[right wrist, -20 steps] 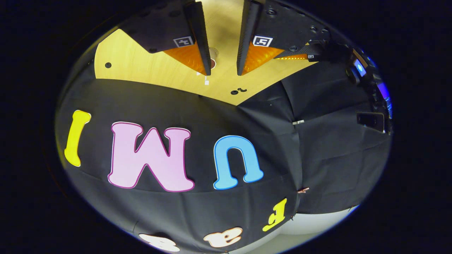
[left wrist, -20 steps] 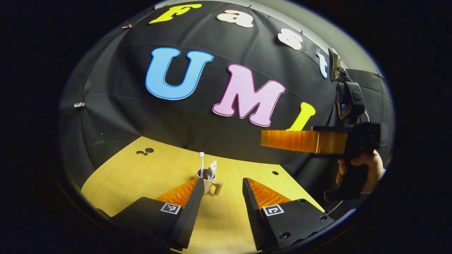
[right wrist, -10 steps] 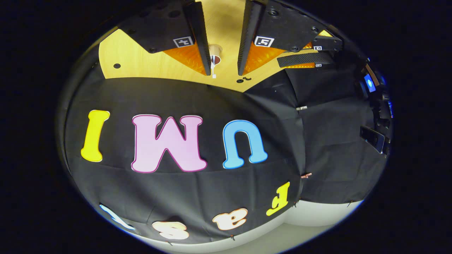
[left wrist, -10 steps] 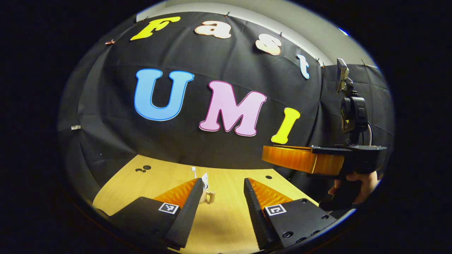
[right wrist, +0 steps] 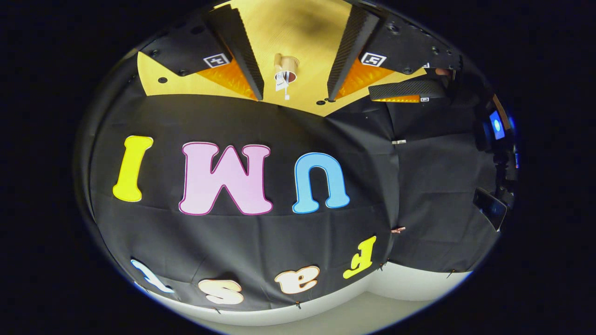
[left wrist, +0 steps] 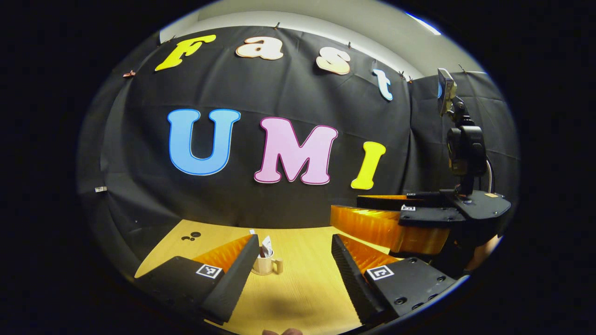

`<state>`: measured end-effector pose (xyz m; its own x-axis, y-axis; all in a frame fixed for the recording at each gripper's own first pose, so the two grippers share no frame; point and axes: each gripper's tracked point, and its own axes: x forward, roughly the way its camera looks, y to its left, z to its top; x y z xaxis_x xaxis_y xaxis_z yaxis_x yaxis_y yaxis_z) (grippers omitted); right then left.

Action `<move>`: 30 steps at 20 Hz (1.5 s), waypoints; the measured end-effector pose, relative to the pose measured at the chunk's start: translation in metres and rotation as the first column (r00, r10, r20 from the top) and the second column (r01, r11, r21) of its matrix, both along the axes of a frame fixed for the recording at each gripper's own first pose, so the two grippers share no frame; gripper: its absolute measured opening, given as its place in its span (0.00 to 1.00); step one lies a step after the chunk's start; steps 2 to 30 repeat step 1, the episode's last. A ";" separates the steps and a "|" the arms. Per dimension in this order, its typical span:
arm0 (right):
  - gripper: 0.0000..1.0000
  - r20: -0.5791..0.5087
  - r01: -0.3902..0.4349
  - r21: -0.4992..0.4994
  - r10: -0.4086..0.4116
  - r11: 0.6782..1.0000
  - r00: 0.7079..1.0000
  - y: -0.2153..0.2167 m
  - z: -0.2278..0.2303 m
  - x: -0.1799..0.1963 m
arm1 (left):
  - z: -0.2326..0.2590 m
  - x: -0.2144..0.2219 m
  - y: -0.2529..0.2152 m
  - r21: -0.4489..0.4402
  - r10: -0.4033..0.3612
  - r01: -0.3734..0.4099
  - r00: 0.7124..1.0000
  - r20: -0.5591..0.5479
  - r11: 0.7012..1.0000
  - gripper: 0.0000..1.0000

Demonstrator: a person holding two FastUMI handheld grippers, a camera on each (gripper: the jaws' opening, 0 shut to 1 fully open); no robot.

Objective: Put the toothbrush and toothpaste on the desktop into the cup, then pick up the cup and place it on the coaster on the desktop.

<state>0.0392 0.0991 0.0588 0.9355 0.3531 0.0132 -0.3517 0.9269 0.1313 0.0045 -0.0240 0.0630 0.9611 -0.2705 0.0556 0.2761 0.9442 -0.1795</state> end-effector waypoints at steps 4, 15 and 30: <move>0.88 0.005 0.007 -0.015 -0.007 1.000 1.000 -0.003 -0.002 0.002 | 0.001 0.000 0.000 0.001 0.003 -0.003 1.000 0.001 1.000 0.97; 0.88 0.005 0.007 -0.015 -0.007 1.000 1.000 -0.003 -0.002 0.002 | 0.001 0.000 0.000 0.001 0.003 -0.003 1.000 0.001 1.000 0.97; 0.88 0.005 0.007 -0.015 -0.007 1.000 1.000 -0.003 -0.002 0.002 | 0.001 0.000 0.000 0.001 0.003 -0.003 1.000 0.001 1.000 0.97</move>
